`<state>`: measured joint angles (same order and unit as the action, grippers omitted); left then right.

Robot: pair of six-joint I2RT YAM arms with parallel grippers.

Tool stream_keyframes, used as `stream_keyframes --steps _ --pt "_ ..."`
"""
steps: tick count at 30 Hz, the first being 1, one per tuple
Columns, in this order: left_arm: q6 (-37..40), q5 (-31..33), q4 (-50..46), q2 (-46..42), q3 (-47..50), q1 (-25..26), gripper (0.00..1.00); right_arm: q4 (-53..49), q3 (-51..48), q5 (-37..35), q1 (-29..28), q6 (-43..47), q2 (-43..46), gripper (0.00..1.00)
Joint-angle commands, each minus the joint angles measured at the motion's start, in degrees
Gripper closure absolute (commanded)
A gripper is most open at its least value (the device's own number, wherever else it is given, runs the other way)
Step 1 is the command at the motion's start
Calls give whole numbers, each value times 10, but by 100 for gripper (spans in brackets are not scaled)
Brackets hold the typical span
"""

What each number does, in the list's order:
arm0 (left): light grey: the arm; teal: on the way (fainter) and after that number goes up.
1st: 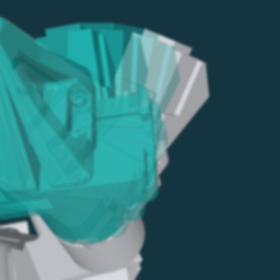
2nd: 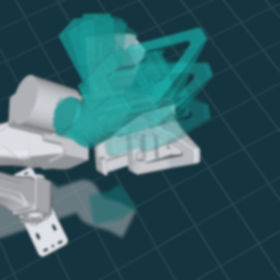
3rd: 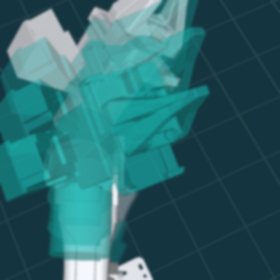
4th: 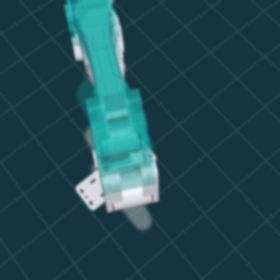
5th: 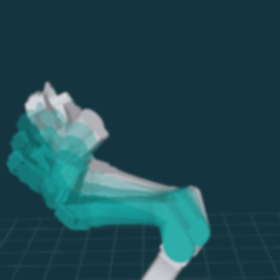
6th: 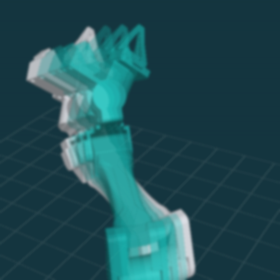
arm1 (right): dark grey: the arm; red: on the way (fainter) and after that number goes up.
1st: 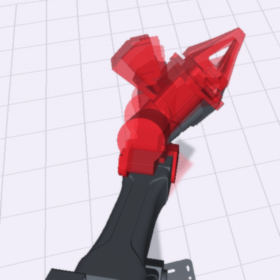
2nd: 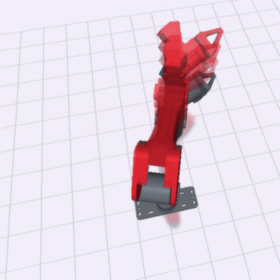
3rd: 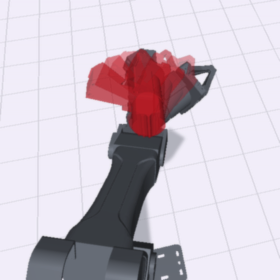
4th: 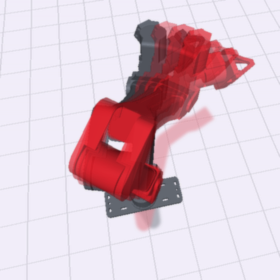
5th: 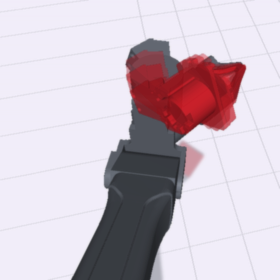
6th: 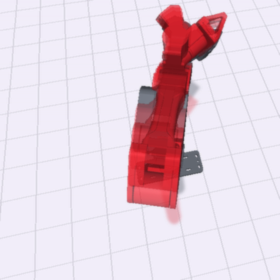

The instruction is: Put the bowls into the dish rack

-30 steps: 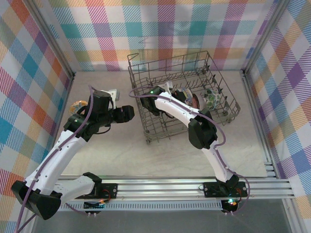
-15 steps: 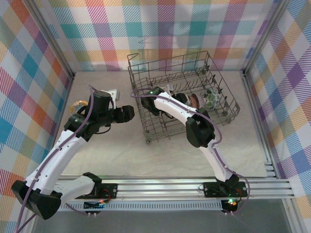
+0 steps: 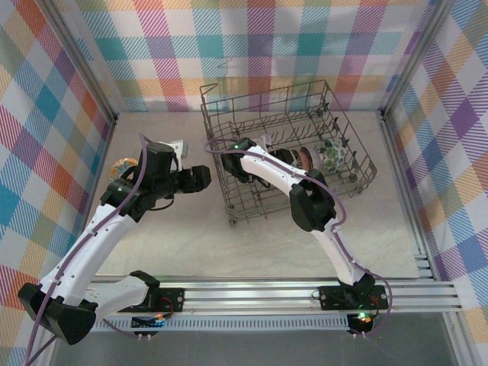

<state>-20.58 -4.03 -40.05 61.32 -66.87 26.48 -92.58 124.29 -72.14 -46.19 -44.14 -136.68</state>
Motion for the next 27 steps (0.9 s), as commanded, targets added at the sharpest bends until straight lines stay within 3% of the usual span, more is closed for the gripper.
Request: stream_keyframes --steps 1,16,18,27 --pt "-8 -7 13 -3 12 -4 27 -93 5 12 -1 -11 -10 56" --pt "-16 -7 8 -4 10 -3 27 13 -35 70 8 73 47 54" --pt "-17 -7 6 -2 11 -3 27 24 -40 79 8 80 56 42" --pt "-27 -8 3 2 8 -3 27 82 -81 121 7 125 109 25"
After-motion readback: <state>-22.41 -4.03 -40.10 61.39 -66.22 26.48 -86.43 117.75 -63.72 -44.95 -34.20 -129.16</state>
